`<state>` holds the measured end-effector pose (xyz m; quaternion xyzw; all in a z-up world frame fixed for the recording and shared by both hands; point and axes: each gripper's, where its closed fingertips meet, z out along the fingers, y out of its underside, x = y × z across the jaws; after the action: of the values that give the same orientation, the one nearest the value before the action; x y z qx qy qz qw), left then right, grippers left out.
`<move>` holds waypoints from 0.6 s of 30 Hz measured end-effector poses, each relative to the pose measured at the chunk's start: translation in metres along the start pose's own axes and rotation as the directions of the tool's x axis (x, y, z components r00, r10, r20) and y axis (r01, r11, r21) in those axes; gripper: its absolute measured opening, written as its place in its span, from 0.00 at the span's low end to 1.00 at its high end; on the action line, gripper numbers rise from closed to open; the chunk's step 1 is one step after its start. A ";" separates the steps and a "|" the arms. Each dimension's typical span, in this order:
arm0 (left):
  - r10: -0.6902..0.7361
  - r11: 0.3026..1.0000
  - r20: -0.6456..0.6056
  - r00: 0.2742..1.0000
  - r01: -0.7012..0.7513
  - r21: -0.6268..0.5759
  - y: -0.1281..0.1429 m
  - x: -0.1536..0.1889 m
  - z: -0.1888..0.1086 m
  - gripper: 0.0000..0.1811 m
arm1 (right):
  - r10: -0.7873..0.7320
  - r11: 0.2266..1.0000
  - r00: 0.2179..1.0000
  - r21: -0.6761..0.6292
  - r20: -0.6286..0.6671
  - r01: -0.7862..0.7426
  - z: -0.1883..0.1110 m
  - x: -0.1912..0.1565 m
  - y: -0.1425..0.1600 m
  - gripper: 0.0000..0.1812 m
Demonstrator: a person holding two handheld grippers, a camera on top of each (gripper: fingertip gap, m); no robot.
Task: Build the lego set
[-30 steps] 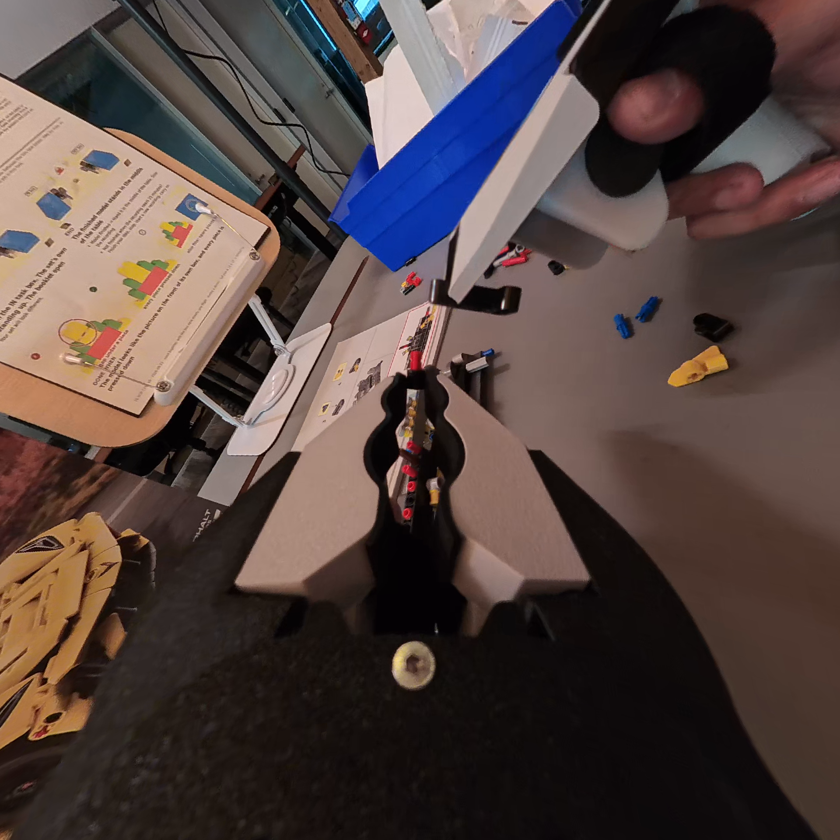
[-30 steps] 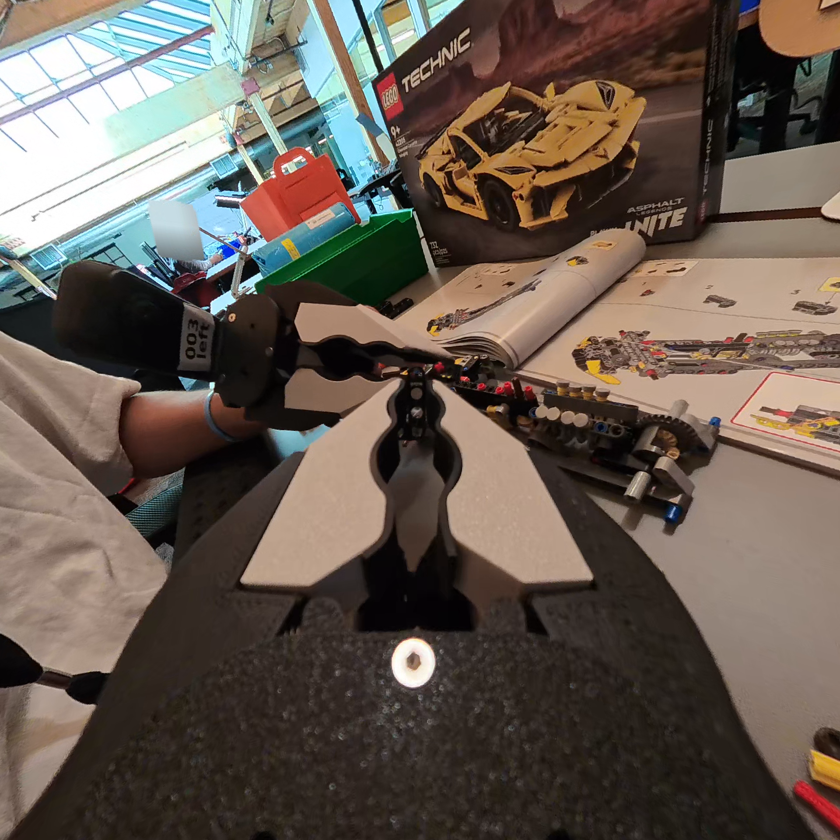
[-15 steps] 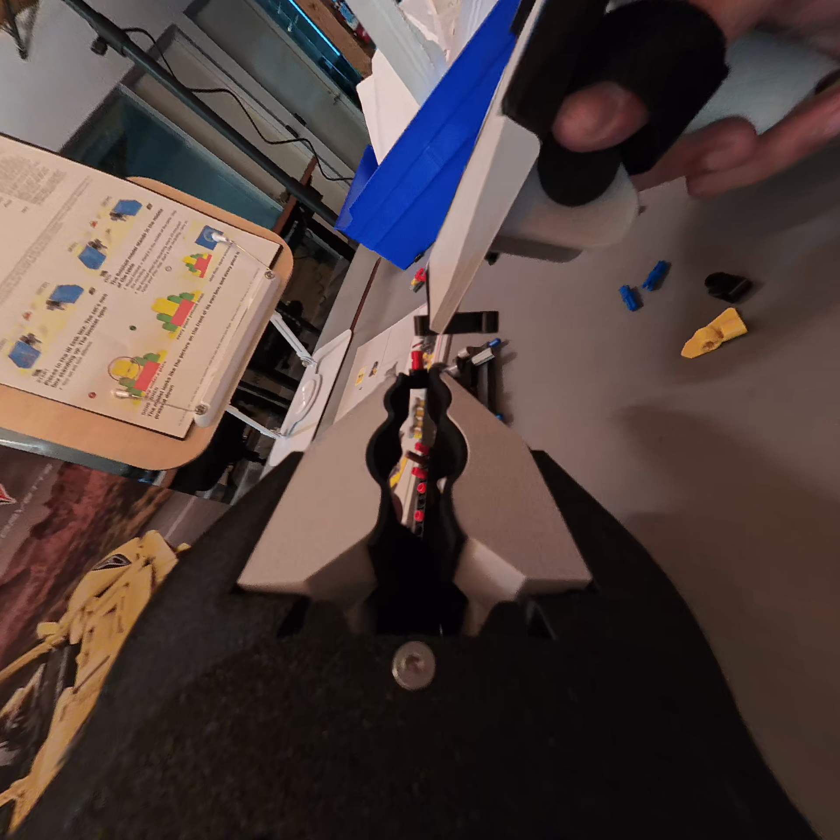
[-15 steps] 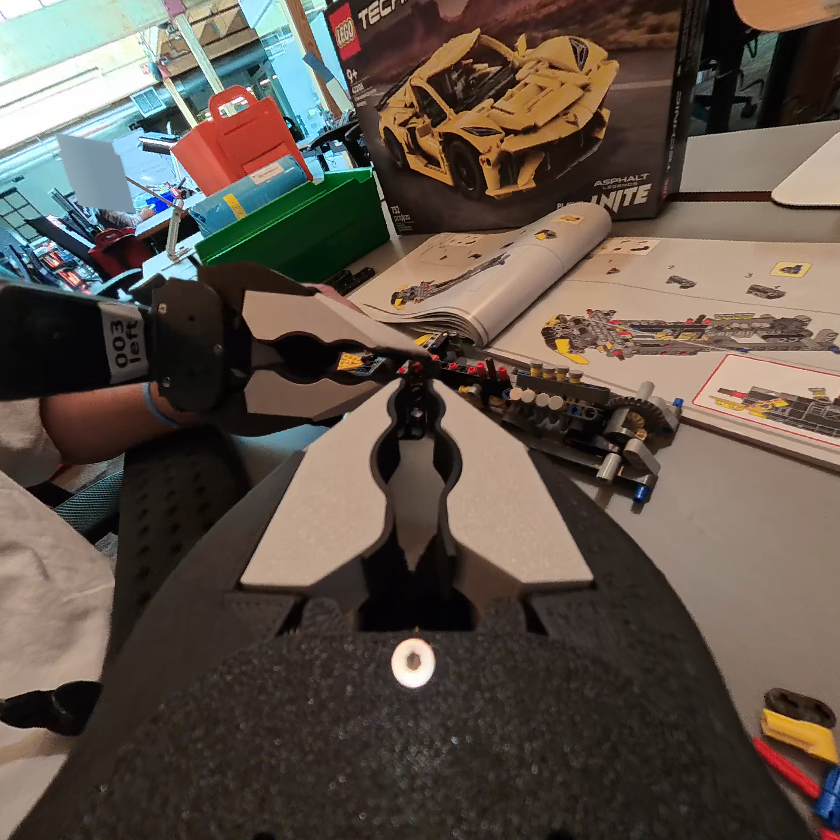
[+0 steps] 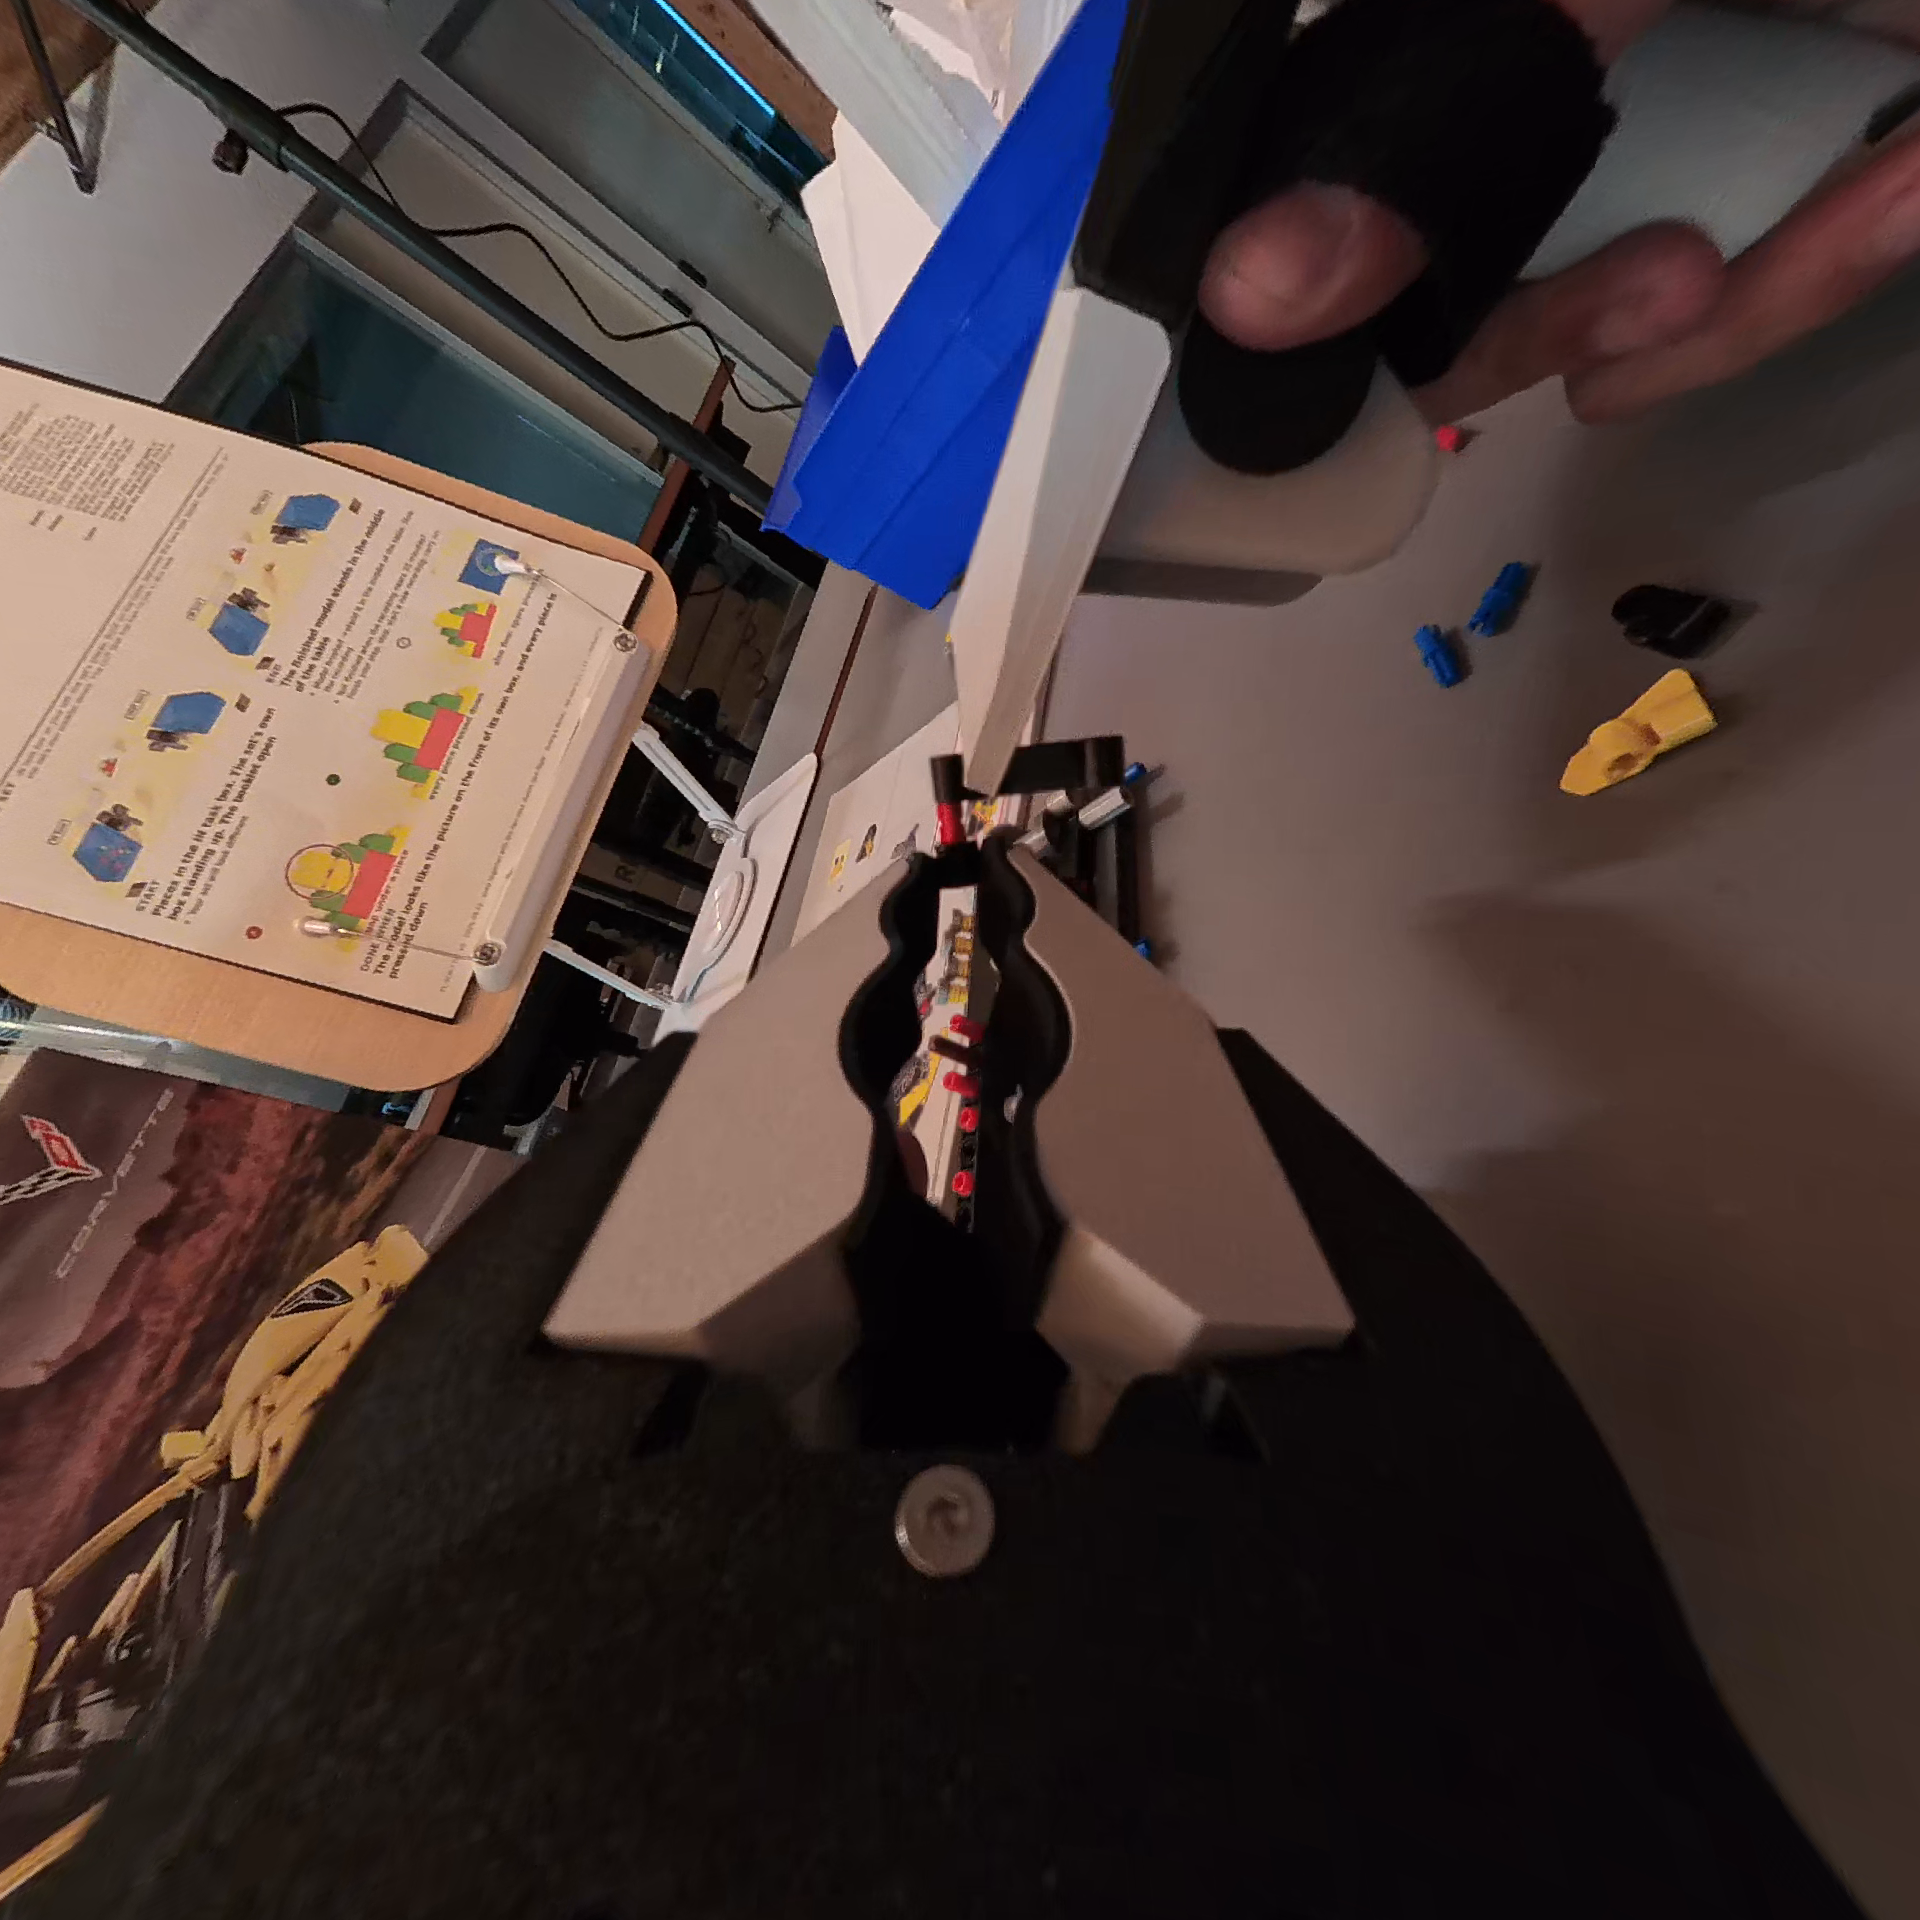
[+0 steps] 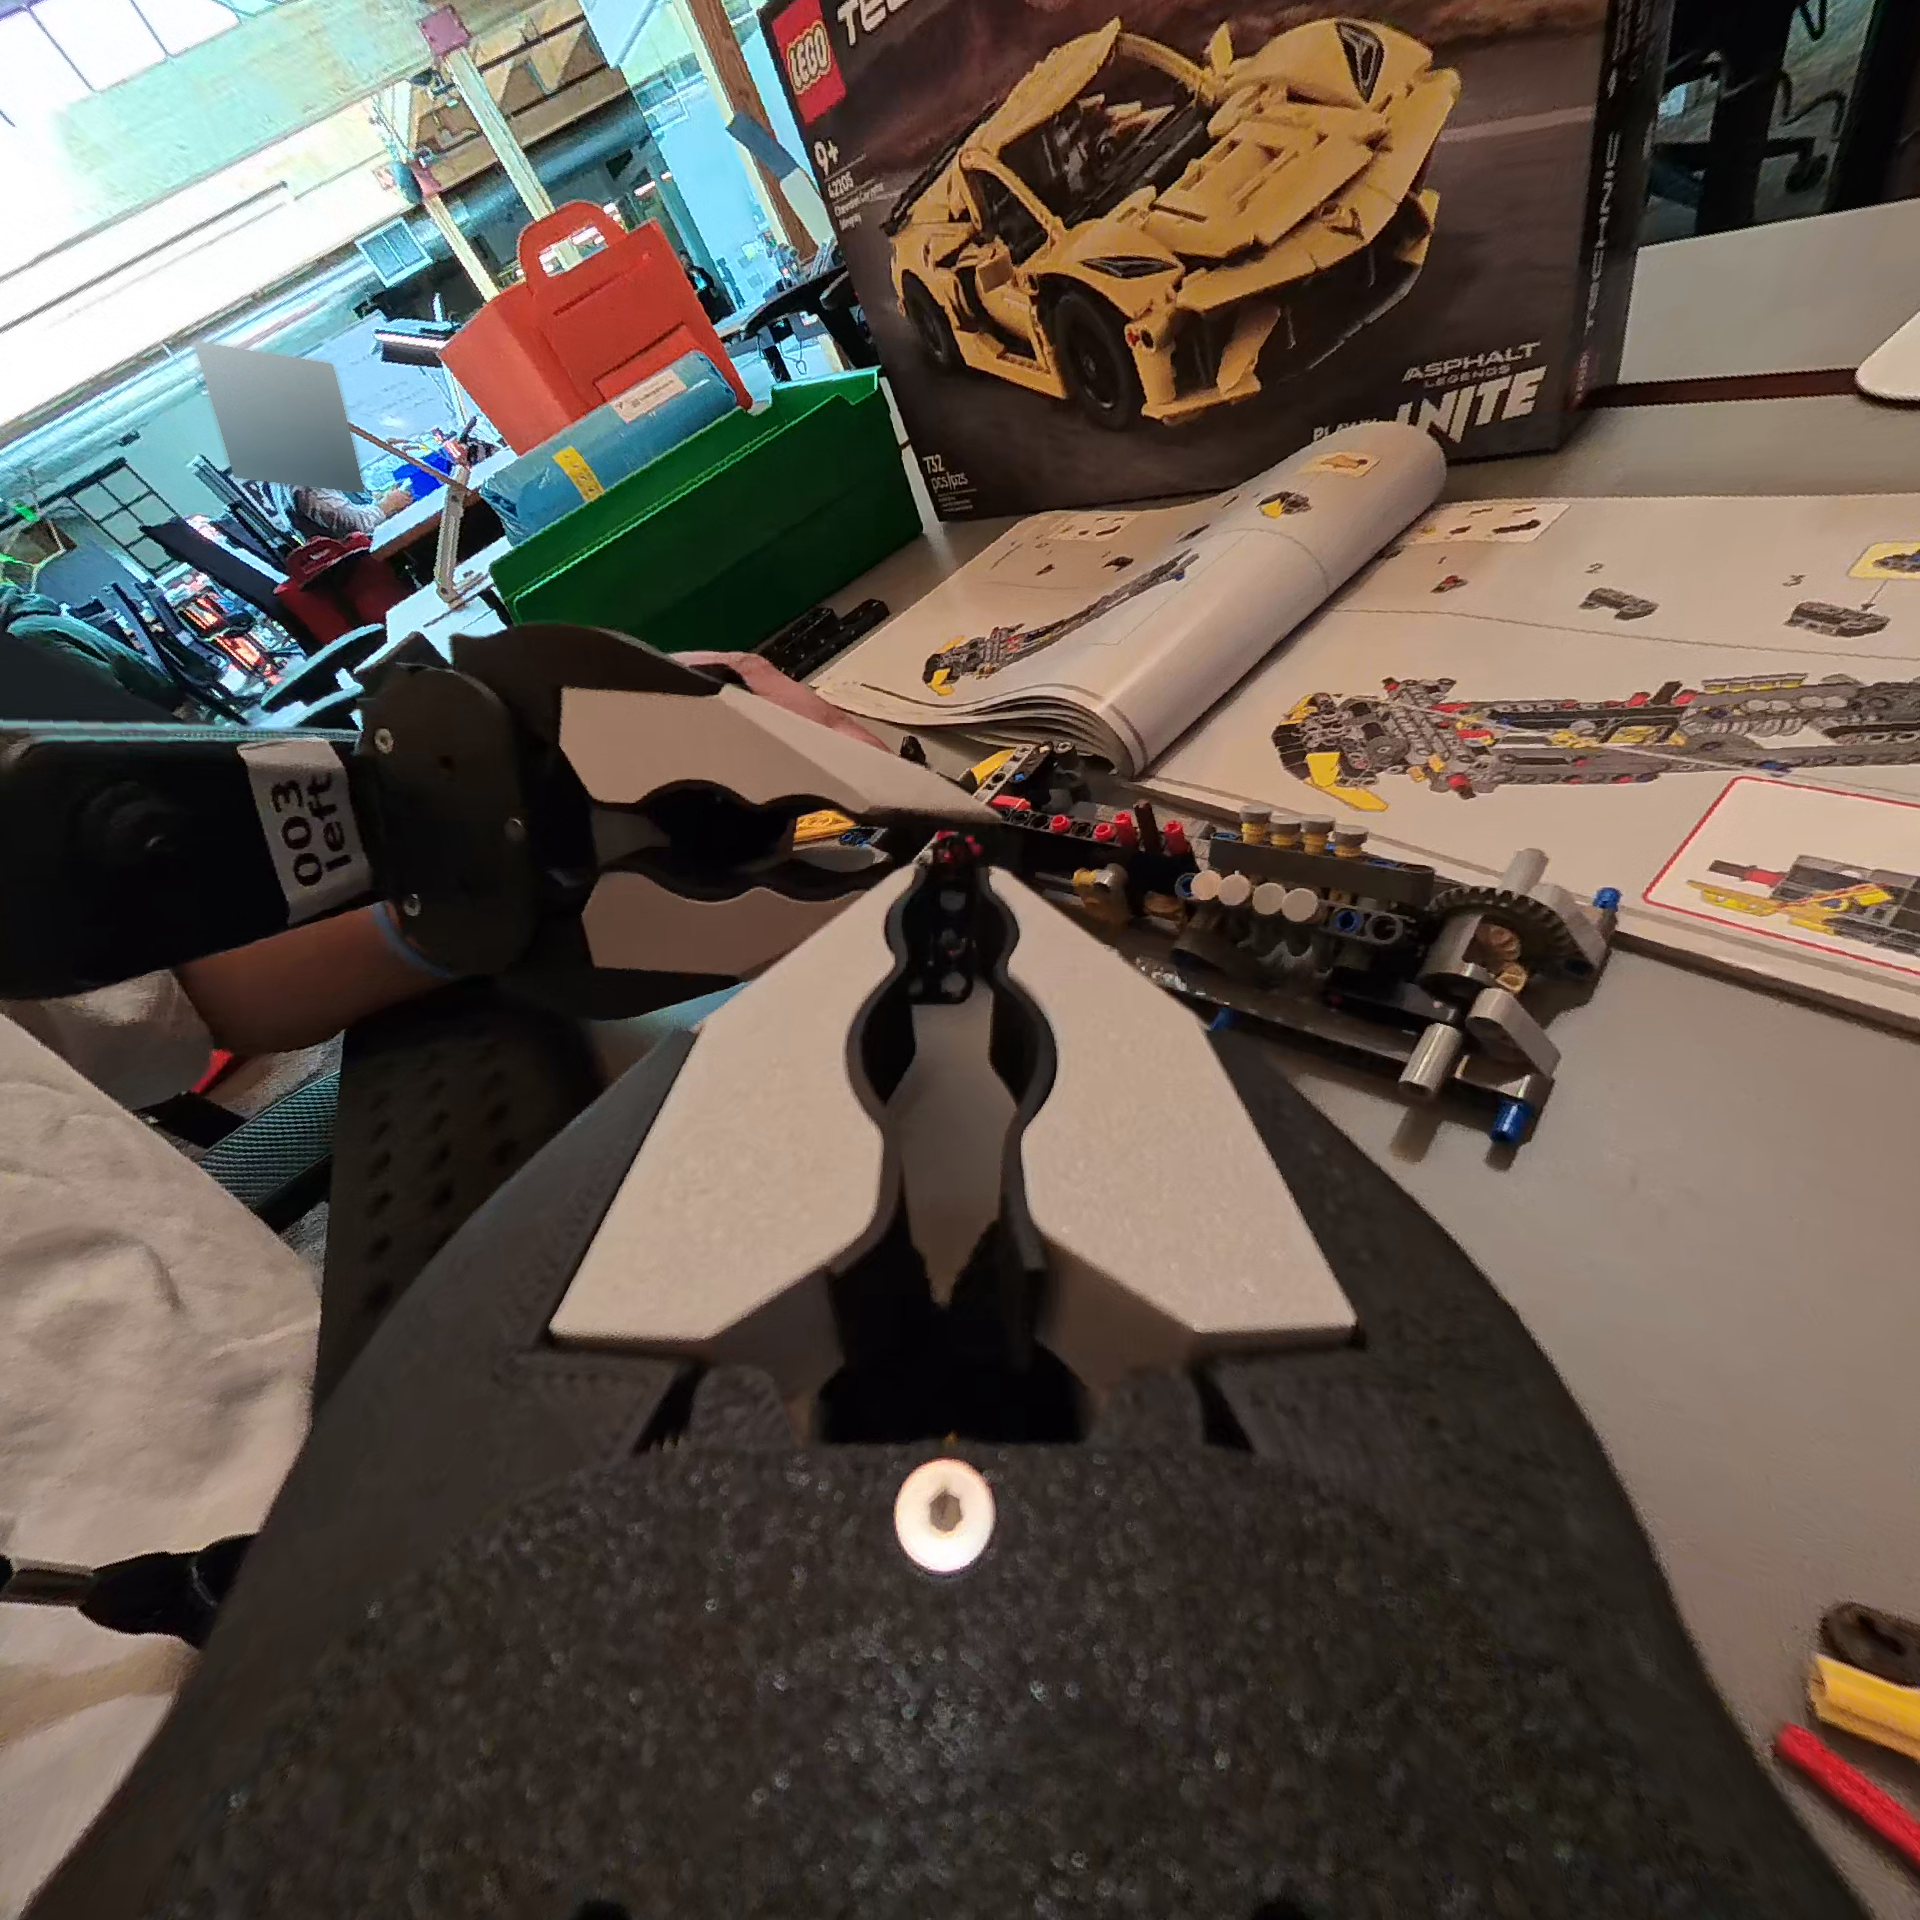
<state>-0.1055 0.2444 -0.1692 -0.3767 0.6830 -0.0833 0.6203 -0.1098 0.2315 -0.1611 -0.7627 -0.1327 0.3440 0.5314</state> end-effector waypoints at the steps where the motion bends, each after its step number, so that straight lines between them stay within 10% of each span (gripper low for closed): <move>1: -0.005 1.000 -0.001 1.000 0.005 -0.004 0.001 0.000 0.000 0.03 | 0.001 1.000 1.000 -0.002 0.000 -0.001 0.001 0.000 0.000 0.03; 18: 0.261 0.963 0.028 0.965 -0.259 -0.072 0.004 0.004 -0.004 0.03 | 0.037 0.997 0.999 -0.061 0.014 -0.036 0.005 0.002 0.011 0.03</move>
<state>-0.1101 0.2433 -0.1738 -0.3062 0.7171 0.0292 0.6254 -0.1134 0.2317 -0.1727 -0.7782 -0.1330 0.3552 0.5005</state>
